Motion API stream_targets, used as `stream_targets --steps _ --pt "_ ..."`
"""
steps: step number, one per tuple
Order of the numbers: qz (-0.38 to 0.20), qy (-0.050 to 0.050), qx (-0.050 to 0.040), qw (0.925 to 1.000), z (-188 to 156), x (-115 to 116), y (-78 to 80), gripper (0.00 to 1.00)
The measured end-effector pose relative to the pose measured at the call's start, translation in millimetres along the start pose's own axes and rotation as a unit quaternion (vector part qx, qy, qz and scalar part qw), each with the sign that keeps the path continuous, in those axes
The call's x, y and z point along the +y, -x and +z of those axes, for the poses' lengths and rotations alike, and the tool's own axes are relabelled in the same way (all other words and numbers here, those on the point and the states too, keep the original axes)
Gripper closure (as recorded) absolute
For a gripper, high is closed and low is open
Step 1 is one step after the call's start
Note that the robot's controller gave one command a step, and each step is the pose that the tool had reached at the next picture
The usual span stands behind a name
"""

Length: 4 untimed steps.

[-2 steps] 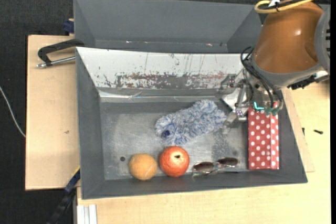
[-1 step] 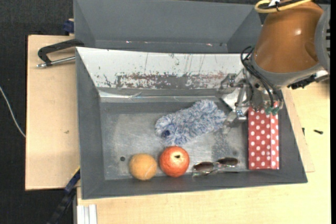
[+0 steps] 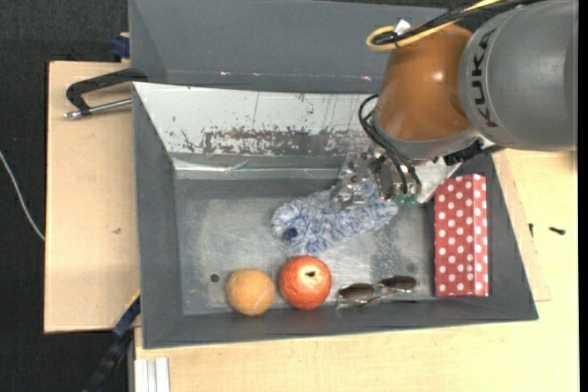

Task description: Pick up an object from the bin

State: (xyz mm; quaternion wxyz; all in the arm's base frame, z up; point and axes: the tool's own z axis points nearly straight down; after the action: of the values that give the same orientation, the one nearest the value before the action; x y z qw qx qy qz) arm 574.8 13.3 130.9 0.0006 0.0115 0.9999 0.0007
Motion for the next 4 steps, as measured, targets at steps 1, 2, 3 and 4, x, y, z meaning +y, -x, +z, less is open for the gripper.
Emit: stream_targets --steps 1,2,3,4 --pt "0.0 0.0 0.0 1.0 0 0 0.0 1.0" --pt "-0.003 0.0 0.002 1.0 -39 1 -4.8 1.0" --pt "-0.002 0.0 -0.0058 1.0 -74 1 2.6 1.0" --pt "0.013 0.0 -0.0112 0.9999 -119 4 12.4 1.0"
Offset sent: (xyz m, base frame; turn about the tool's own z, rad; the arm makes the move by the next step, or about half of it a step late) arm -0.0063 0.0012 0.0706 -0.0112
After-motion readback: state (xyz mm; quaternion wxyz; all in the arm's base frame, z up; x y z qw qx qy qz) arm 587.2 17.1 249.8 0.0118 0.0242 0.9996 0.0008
